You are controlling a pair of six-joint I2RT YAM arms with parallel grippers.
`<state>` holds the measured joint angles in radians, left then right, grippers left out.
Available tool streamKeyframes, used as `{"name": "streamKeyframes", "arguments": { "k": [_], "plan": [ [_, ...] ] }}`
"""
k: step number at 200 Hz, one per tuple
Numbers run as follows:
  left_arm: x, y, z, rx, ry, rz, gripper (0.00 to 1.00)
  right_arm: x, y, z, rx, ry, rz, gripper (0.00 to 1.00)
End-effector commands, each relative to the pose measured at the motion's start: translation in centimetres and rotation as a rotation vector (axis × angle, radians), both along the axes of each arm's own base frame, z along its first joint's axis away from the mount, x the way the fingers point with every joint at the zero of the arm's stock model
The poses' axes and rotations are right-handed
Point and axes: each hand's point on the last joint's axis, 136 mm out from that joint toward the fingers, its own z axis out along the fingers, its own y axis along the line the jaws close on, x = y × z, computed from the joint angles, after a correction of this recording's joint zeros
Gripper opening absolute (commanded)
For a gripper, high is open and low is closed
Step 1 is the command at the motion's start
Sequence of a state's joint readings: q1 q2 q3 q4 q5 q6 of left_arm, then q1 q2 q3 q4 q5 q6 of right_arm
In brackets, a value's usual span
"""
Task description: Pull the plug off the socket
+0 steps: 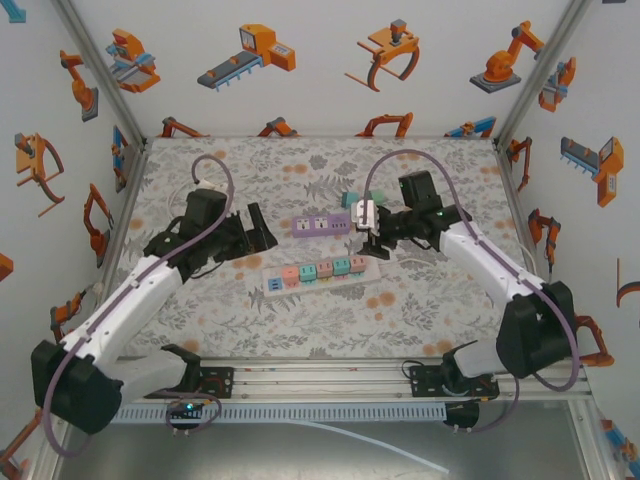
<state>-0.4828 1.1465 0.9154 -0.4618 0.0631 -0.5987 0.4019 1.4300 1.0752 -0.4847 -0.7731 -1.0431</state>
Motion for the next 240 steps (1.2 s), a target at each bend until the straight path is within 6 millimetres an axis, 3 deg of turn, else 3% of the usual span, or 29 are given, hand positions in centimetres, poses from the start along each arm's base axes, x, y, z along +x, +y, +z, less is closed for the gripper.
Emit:
{"name": "streamKeyframes", "arguments": {
  "k": [1, 28, 50, 76, 117, 189, 240],
  "plan": [
    [-0.2, 0.8, -2.7, 0.045, 0.07, 0.037, 0.99, -1.8, -0.3, -1.4, -0.068, 0.063, 0.08, 0.62],
    [-0.1, 0.7, -5.6, 0.061, 0.123, 0.039, 0.98, -2.0, -0.3, -3.3, -0.106, 0.118, 0.117, 0.62],
    [0.1, -0.3, -7.1, 0.028, 0.144, 0.023, 0.92, -1.3, -0.1, -4.6, -0.121, 0.12, 0.125, 0.61],
    [0.3, -0.1, -9.3, 0.069, 0.199, 0.036, 0.86, -0.6, 0.2, -5.6, -0.118, 0.119, 0.126, 0.57],
    [0.1, -0.3, -10.8, 0.114, 0.256, 0.027, 0.77, -1.2, 0.5, -6.3, -0.104, 0.142, 0.159, 0.48],
    [-1.3, -0.1, -14.6, 0.246, 0.342, 0.022, 0.71, -1.3, 1.0, -7.5, -0.116, 0.156, 0.178, 0.4],
    [-2.7, 0.8, -15.9, 0.318, 0.369, 0.007, 0.65, -1.3, 1.4, -7.7, -0.123, 0.163, 0.184, 0.3]
  ]
}}
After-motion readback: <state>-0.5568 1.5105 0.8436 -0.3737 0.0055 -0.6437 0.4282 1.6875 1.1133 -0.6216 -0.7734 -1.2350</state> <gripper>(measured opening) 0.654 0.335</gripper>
